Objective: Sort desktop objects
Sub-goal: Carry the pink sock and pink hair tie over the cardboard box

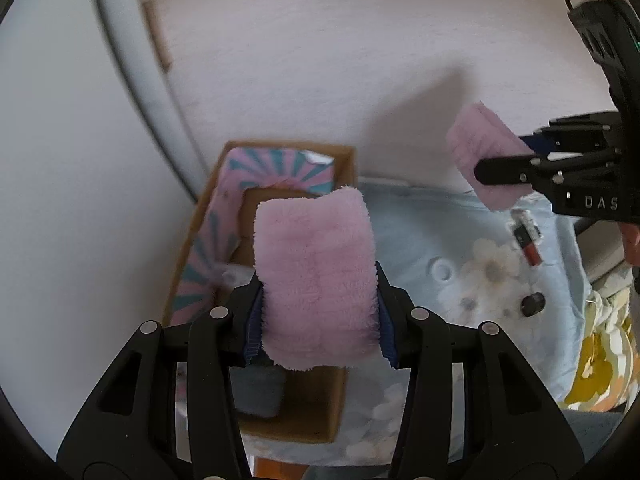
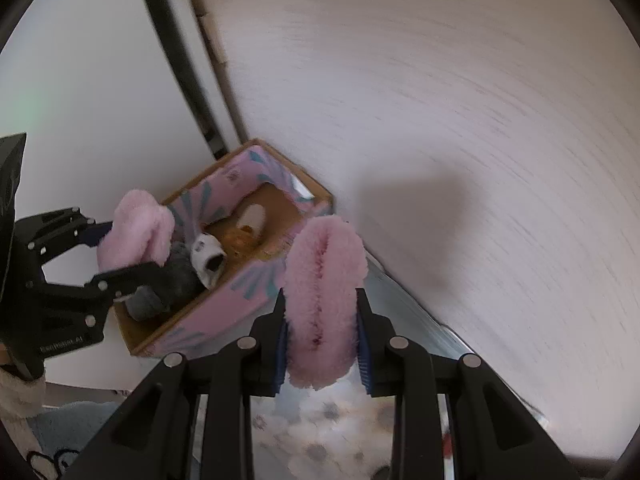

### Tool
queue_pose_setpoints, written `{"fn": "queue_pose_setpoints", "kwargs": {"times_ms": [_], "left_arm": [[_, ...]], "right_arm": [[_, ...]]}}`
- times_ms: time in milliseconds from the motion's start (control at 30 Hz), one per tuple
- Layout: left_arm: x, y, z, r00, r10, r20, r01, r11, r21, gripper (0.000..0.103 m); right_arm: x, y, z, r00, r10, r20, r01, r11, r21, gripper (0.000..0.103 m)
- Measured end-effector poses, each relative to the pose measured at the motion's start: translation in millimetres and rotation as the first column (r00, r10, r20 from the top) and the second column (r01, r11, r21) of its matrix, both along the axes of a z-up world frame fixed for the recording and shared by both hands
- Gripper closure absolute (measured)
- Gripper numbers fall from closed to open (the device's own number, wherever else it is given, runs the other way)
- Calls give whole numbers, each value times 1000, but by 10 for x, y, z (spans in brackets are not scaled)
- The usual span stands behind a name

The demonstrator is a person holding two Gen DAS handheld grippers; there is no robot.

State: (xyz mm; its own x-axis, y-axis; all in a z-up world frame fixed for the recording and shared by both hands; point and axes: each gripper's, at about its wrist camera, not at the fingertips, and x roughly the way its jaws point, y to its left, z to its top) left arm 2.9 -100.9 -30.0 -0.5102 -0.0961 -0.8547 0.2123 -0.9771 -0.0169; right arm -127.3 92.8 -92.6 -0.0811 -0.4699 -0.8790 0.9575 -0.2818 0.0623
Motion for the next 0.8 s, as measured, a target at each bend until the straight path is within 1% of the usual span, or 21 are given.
{"fn": "queue_pose_setpoints", "kwargs": {"times_ms": [133,200,467,567,667,800], "left_arm": [[113,-182,-91,999,42,13,-43,999,6,60],[172,-267,-160,998,63,24,-64,998,21,60],[333,-502,-379,993,106,57,-108,993,39,60],[379,-520,-486,990,112,82,-116,992,39,60],[408,-510,-562,989,108,102,-112,993,35,60],[425,-484,-623,988,103,114,-108,994,34,60]], "right_arm": [[162,-303,-60,998,59,14,-60,998,17,77],[246,-439,-113,996,89,23,-90,996,28,77],[605,-1037,-443,975,212,61,-217,972,94,77],[714,-1215,-589,968,234,86,-243,963,116,77],[818,-1322,-723,963,253,93,-264,955,137,77],[866,-1398,-820,963,252,96,-265,952,151,77]]}}
